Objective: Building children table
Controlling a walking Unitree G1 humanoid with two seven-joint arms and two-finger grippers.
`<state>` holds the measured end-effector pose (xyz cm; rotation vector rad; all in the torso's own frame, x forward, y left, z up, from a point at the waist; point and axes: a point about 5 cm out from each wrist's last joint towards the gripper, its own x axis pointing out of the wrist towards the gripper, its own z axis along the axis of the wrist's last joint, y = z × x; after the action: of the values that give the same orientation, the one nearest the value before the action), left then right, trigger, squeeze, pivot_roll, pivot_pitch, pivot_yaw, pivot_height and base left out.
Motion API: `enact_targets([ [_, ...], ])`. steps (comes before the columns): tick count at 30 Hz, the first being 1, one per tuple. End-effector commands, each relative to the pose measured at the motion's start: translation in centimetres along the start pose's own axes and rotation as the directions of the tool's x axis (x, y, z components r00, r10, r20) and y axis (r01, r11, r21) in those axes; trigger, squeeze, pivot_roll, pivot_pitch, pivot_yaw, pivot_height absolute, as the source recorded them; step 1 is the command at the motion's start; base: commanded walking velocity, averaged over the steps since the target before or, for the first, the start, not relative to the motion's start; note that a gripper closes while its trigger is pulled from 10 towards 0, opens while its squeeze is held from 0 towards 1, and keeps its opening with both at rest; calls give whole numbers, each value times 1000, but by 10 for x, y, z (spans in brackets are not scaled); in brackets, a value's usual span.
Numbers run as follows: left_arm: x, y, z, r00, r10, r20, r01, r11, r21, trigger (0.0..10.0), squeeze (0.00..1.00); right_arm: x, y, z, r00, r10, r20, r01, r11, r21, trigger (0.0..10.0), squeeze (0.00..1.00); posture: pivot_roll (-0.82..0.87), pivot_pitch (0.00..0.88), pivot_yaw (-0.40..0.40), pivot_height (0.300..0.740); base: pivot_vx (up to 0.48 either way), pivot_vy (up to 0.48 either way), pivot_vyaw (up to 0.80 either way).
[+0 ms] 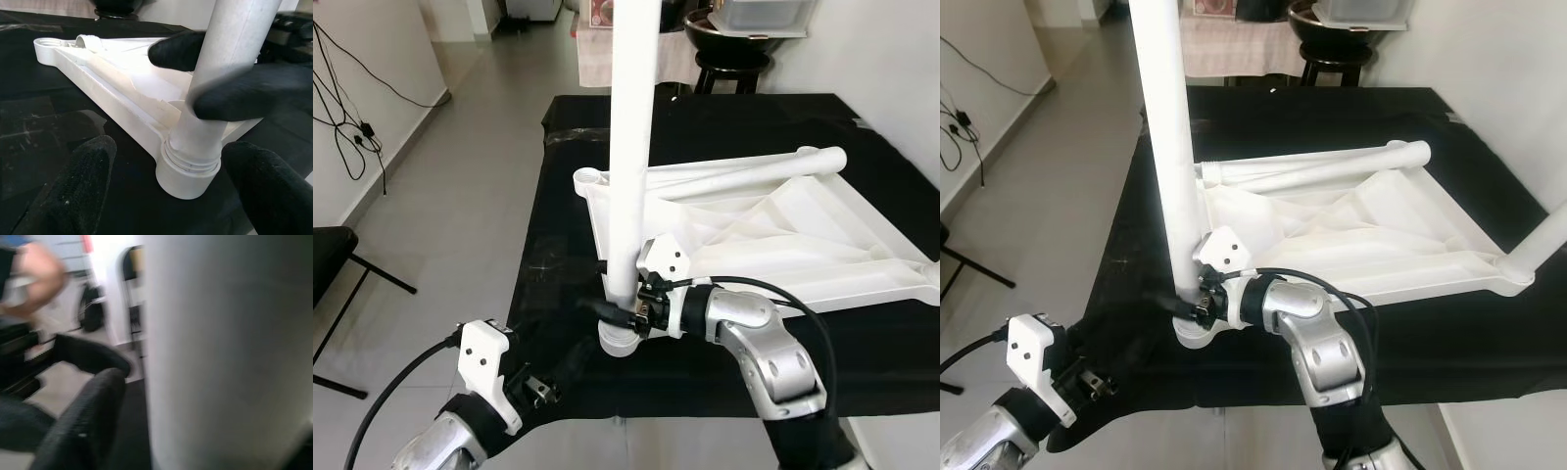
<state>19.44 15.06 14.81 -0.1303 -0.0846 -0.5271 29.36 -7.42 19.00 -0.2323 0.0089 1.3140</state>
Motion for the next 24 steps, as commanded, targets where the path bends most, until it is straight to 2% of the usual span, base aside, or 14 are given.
enact_targets([
  [1,-1,-2,-3,1000,2,-8,-2,1000,-11,10000,0,1,2,-2,998,69,5,-69,998,-15,10000,1000,-69,128,-63,740,0,0,0],
  [2,-1,-4,-3,1000,0,-8,0,1000,-12,10000,0,-1,-2,-5,992,126,-21,-126,991,-32,10000,1000,-67,129,-65,740,0,0,0],
  [3,-2,-6,-3,1000,-1,-8,1,1000,-12,10000,0,-4,-6,-5,983,177,-40,-178,983,-35,10000,302,-56,136,-69,740,0,0,0],
  [4,-2,-6,-3,1000,-1,-8,1,1000,-12,10000,0,-4,-6,-5,983,177,-40,-178,983,-35,10000,302,-56,136,-69,740,0,0,0],
  [5,-3,-8,-3,1000,0,-8,0,1000,-12,10000,0,-4,-12,-3,977,208,-55,-211,977,-42,10000,0,-48,140,-73,740,0,0,0],
  [9,-5,-13,-3,1000,-1,-10,1,1000,-16,10000,0,-5,-31,8,963,261,-72,-265,963,-48,10000,0,-36,149,-81,740,0,0,0],
  [11,-5,-13,-3,1000,-1,-10,1,1000,-16,10000,0,-5,-31,8,963,261,-72,-265,963,-48,10000,0,-36,149,-81,740,0,0,0],
  [13,-6,-15,-3,1000,-3,-12,3,1000,-21,10000,0,-4,-41,12,953,290,-87,-295,954,-50,8980,0,-26,152,-82,740,0,0,0],
  [14,-7,-16,-3,1000,-4,-13,3,1000,-22,10000,0,-5,-45,14,949,302,-92,-307,950,-47,0,0,-25,152,-81,740,0,0,0],
  [18,-8,-16,-4,1000,-4,-17,4,1000,-24,10000,0,-7,-51,16,941,324,-96,-329,943,-42,0,0,-23,154,-76,740,0,0,0],
  [24,-9,-14,-4,1000,-6,-23,6,1000,-23,10000,0,-11,-51,15,940,330,-86,-335,941,-49,0,0,-28,155,-55,740,0,0,0],
])
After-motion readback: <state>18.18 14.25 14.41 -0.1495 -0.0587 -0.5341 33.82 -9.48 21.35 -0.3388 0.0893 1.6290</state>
